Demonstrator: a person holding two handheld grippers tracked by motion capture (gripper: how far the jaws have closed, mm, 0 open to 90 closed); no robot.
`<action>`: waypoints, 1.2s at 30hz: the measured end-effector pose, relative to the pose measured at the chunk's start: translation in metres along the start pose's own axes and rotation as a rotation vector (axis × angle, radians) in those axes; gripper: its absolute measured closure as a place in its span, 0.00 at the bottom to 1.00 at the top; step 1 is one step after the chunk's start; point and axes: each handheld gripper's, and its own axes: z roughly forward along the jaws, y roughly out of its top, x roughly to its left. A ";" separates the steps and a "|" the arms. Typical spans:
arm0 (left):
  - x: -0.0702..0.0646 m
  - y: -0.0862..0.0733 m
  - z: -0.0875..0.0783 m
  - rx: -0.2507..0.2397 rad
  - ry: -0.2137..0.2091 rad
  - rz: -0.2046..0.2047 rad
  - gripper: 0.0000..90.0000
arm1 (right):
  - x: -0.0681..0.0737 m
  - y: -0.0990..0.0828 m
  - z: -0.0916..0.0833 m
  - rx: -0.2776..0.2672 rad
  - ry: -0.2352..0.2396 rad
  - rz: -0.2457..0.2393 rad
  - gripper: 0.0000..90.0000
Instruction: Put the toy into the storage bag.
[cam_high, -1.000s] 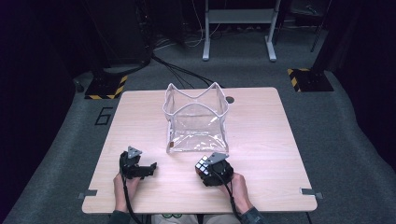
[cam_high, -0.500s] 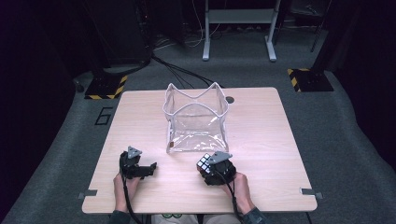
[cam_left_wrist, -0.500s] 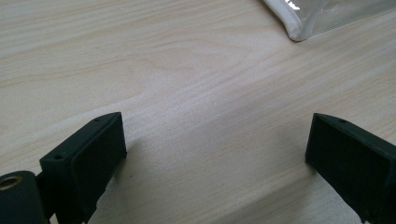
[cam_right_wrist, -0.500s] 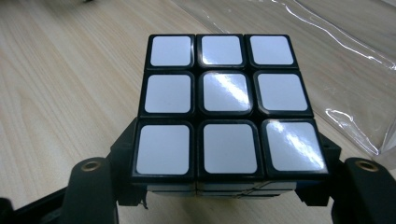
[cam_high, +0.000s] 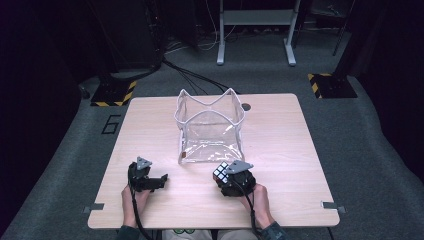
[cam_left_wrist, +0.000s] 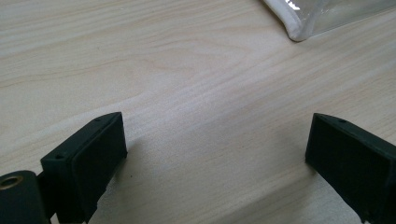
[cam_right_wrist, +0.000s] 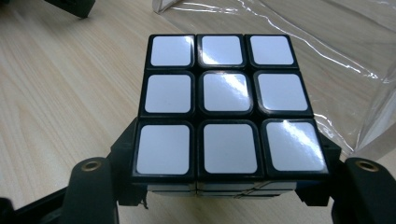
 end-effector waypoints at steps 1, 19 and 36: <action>0.000 0.000 0.000 0.000 0.000 0.000 0.05 | 0.000 0.000 -0.001 0.001 -0.001 0.003 0.37; 0.000 0.000 0.000 -0.001 0.001 0.000 0.06 | -0.001 0.004 -0.005 -0.011 -0.015 -0.004 0.37; 0.000 0.000 0.000 -0.001 0.001 0.001 0.06 | -0.006 0.015 -0.015 -0.032 -0.019 -0.009 0.37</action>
